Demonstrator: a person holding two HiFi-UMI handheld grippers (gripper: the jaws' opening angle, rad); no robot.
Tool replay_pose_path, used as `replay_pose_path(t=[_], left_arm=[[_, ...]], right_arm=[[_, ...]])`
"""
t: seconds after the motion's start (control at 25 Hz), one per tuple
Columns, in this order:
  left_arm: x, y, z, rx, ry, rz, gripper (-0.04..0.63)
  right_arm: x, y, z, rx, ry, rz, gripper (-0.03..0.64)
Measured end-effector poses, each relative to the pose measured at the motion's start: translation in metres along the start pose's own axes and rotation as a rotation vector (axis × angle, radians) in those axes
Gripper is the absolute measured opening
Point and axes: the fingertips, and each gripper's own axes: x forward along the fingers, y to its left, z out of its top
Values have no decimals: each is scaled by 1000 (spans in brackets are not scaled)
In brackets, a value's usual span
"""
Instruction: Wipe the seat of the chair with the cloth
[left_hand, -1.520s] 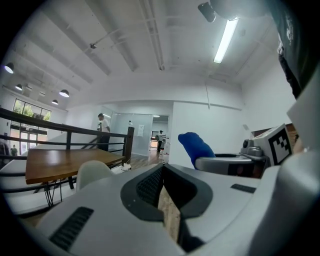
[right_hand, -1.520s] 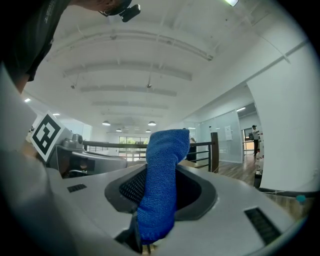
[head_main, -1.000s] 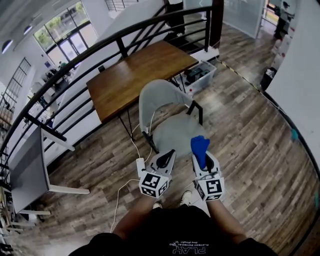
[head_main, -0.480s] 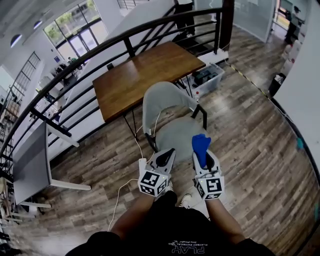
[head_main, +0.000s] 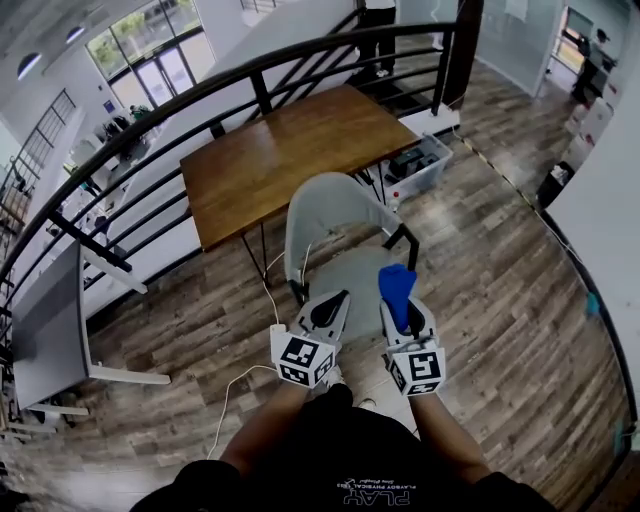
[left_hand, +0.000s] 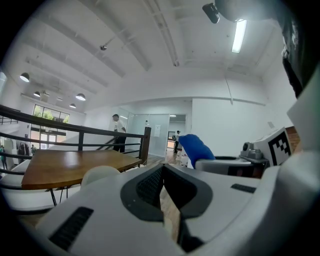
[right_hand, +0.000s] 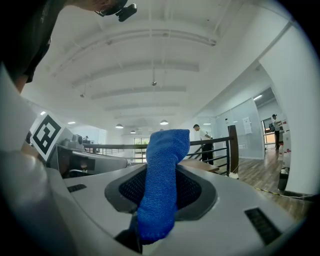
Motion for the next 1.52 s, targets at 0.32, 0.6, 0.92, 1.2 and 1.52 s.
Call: replay_pose_path(t=[0.32, 0.6, 0.92, 1.2, 1.52], left_arm=[[26, 58, -4, -53, -10, 11, 2], [32, 104, 18, -77, -66, 24, 2], [27, 135, -4, -122, -44, 73, 2], [36, 159, -33, -161, 3, 153, 2], [67, 178, -76, -235, 83, 279, 2]], right_arm=[[64, 8, -10, -52, 67, 39, 140], [104, 21, -2, -97, 123, 67, 141], [135, 32, -16, -105, 165, 107, 140], [168, 23, -51, -80, 220, 170, 140], [206, 11, -103, -41, 326, 284, 140]])
